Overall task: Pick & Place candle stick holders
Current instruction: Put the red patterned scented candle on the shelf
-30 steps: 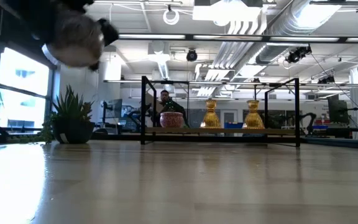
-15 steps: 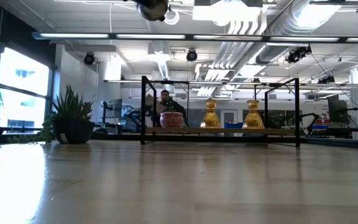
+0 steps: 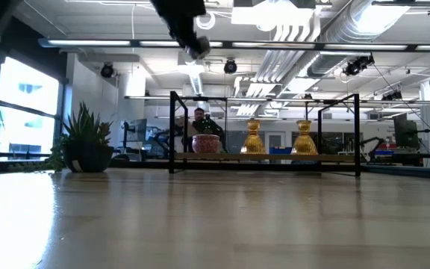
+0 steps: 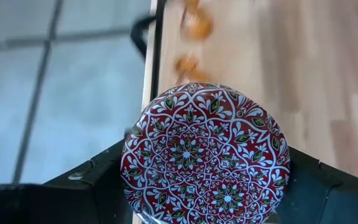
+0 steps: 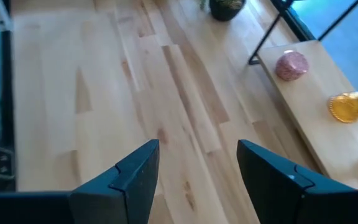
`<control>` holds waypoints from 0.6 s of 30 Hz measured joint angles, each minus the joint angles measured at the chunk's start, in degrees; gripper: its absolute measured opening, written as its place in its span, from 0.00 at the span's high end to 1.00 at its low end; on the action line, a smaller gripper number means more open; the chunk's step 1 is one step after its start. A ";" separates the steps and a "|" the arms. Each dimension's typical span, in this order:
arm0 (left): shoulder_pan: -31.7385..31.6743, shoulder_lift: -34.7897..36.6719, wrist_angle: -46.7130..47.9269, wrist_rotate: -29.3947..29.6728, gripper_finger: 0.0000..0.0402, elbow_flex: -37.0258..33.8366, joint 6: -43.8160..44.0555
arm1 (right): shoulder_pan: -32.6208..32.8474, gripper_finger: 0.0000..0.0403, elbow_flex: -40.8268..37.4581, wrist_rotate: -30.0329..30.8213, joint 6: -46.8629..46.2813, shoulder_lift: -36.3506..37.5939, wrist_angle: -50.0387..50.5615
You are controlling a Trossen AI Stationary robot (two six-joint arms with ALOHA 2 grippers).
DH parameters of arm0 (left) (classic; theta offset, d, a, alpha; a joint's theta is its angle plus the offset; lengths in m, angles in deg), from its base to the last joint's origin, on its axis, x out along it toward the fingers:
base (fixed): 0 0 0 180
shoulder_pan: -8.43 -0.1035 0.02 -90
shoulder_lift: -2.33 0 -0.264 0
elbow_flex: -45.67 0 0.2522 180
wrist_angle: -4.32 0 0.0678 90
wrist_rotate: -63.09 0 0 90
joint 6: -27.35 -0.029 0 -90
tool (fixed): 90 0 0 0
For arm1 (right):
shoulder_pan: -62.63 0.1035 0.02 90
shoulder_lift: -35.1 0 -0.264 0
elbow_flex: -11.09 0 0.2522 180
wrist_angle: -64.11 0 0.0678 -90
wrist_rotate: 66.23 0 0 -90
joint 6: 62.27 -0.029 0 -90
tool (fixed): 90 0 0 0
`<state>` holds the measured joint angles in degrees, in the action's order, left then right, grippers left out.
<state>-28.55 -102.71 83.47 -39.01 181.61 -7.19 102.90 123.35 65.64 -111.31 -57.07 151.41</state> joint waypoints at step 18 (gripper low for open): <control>-1.85 -17.45 1.59 -1.97 0.29 7.09 -4.41 | -6.19 0.48 0.00 -2.71 0.66 0.01 2.35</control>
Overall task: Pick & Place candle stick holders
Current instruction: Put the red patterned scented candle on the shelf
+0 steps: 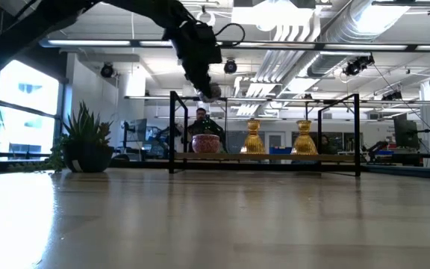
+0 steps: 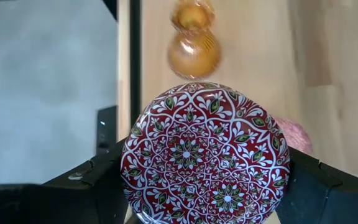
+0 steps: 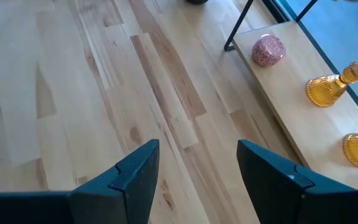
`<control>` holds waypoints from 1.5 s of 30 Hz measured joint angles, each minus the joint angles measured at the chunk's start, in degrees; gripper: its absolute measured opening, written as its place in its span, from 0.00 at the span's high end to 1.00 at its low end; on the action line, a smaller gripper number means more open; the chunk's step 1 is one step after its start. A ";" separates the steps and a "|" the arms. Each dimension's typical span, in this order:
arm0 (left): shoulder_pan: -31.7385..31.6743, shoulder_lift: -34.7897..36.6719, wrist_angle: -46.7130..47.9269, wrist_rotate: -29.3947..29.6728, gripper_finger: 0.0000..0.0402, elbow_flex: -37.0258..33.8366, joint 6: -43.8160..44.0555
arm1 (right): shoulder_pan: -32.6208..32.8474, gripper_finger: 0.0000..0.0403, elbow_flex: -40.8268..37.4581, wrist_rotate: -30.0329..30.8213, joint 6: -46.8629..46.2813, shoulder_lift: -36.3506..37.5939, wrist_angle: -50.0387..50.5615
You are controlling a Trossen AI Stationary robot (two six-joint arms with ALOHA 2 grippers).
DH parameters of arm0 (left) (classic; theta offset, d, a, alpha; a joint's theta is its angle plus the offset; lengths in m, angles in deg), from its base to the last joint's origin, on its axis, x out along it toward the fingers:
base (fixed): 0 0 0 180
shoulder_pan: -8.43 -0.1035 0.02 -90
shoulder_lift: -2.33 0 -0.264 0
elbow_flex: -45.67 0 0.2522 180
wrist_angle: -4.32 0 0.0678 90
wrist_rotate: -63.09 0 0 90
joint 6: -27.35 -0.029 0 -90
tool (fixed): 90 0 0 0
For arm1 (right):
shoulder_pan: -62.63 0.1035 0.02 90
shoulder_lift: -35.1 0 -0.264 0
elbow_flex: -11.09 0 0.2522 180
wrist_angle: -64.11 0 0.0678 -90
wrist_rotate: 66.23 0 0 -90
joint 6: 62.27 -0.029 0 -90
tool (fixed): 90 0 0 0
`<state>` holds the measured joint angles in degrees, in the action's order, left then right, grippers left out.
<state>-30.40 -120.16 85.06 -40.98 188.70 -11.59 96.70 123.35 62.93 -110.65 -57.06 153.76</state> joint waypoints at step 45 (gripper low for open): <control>2.23 -11.81 -0.97 9.30 0.26 -0.33 30.59 | -2.61 0.48 0.00 2.29 -0.68 0.00 -0.33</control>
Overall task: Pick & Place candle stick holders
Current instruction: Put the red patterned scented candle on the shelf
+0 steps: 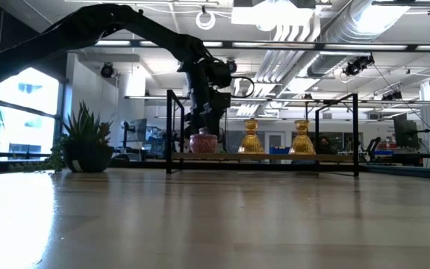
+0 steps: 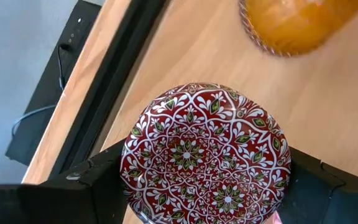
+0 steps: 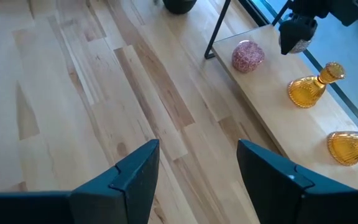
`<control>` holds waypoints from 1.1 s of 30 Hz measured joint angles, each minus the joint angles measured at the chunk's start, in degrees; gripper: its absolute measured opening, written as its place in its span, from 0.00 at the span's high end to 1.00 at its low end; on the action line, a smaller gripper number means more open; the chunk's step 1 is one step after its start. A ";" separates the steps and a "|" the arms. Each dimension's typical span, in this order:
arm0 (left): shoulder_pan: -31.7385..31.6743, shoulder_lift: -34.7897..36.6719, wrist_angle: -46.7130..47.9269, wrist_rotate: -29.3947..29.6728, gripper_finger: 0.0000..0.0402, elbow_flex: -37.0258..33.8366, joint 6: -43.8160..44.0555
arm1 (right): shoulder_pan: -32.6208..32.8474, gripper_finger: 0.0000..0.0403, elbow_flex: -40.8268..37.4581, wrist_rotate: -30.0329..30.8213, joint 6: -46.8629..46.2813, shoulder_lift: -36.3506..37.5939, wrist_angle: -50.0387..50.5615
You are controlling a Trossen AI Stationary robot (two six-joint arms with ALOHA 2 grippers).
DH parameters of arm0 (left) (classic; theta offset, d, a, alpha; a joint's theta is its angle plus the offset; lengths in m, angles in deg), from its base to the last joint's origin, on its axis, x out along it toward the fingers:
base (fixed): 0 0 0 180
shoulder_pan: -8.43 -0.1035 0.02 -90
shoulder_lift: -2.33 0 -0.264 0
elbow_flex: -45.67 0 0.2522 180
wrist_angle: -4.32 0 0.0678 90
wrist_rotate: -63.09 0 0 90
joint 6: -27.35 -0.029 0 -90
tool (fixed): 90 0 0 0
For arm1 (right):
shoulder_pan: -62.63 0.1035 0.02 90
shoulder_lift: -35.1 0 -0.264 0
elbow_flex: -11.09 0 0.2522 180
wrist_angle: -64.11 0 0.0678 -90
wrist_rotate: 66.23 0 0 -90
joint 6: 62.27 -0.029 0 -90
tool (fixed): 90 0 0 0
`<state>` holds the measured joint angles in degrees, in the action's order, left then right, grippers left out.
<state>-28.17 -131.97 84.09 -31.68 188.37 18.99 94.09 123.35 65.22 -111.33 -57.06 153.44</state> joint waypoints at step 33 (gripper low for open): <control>1.73 -0.52 5.38 -0.91 0.26 -4.75 -16.87 | 0.00 0.48 0.00 0.17 0.00 0.00 0.01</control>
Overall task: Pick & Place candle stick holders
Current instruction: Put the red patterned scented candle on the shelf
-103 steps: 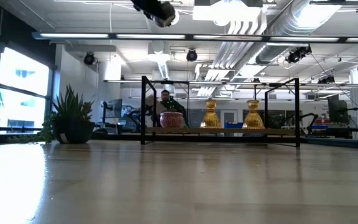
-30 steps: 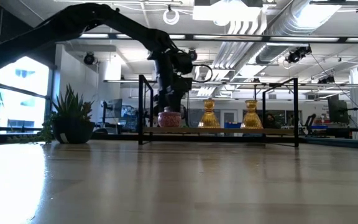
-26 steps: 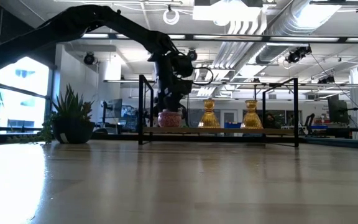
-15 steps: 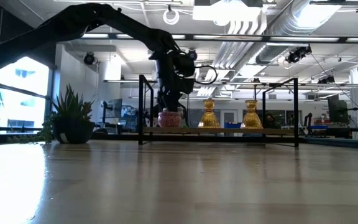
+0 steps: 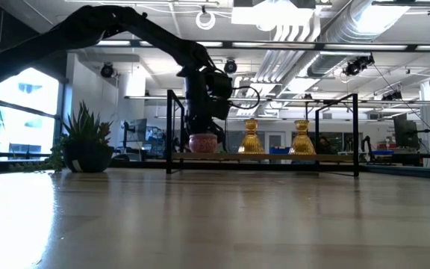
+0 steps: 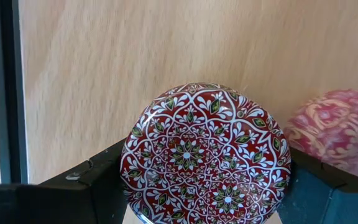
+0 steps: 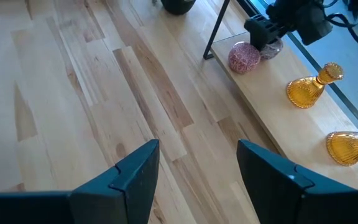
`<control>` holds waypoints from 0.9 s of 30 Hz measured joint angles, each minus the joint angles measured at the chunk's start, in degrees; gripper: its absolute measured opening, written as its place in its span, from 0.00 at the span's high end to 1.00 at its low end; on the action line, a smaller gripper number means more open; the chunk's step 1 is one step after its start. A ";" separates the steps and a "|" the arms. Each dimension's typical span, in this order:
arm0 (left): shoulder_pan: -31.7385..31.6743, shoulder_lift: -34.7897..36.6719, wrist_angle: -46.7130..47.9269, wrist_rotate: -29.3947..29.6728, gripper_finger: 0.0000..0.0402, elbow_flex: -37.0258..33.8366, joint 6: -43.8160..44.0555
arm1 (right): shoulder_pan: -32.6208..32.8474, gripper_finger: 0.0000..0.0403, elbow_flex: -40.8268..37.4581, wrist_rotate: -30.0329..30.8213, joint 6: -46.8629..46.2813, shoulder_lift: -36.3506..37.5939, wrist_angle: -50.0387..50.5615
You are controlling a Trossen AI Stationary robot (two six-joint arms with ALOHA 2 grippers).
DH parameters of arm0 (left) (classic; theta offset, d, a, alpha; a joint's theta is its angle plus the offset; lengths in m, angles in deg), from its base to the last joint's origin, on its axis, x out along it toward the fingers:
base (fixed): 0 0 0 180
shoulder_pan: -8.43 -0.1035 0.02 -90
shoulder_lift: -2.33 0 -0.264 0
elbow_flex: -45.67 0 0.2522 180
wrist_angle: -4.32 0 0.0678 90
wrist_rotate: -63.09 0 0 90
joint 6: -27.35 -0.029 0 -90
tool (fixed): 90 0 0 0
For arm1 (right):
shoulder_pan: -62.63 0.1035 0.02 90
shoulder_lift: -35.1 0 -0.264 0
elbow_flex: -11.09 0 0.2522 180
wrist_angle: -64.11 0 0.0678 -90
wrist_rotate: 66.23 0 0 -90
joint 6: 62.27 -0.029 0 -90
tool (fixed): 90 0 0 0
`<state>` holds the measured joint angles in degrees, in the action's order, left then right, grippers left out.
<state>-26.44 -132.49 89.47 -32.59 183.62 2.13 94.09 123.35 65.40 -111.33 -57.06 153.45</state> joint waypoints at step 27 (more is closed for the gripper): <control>0.04 -0.03 -2.03 1.30 0.17 -0.89 -1.52 | 0.02 0.48 0.00 0.24 0.02 0.00 0.50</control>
<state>-26.40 -132.52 87.43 -31.29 182.73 0.61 94.11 123.35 65.64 -111.31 -57.06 153.95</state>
